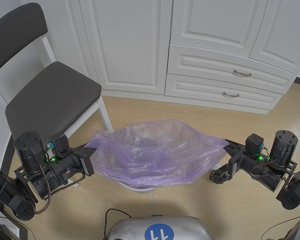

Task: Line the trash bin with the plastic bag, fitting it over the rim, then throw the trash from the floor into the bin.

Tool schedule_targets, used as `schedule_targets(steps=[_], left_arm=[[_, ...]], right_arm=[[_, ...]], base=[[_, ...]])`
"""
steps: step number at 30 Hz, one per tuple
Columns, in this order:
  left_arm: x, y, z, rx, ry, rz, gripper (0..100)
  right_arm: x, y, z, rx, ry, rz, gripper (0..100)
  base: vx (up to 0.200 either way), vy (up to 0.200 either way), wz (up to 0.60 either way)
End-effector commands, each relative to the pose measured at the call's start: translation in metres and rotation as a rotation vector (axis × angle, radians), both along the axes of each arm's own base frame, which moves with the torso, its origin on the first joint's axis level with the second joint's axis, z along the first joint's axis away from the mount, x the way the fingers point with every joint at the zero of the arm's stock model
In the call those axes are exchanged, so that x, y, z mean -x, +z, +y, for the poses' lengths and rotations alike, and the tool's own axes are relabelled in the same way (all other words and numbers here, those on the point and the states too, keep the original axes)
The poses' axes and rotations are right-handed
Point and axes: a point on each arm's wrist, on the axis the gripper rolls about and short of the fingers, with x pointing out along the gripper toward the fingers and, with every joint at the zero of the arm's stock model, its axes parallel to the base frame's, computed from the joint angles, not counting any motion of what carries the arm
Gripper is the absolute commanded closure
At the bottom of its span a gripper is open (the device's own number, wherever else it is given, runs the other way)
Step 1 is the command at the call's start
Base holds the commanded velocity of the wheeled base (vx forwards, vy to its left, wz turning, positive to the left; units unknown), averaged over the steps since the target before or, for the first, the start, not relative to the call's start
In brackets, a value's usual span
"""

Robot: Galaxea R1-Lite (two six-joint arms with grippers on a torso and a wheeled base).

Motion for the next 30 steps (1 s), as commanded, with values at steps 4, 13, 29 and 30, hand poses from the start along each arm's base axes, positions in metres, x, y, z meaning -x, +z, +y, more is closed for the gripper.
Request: schedule_targets(steps=[4, 13, 29, 30], left_arm=[[0.007, 0.001, -0.053, 0.079, -0.192, -0.065, 100], [0.003, -0.028, -0.083, 0.154, -0.255, 0.026, 100], [-0.001, -0.042, -0.095, 0.185, -0.267, 0.1, 100], [-0.001, -0.042, -0.095, 0.184, -0.267, 0.101, 100]], right_arm=[[0.027, 0.005, 0.045, -0.08, 0.157, -0.03, 100], [0.01, -0.04, 0.096, -0.234, 0.227, 0.086, 100], [0.003, -0.072, 0.116, -0.247, 0.248, 0.191, 100], [0.003, -0.072, 0.116, -0.248, 0.248, 0.191, 100]], base=[[0.0, 0.0, 0.0], [0.0, 0.0, 0.0], [0.0, 0.0, 0.0], [0.0, 0.0, 0.0]])
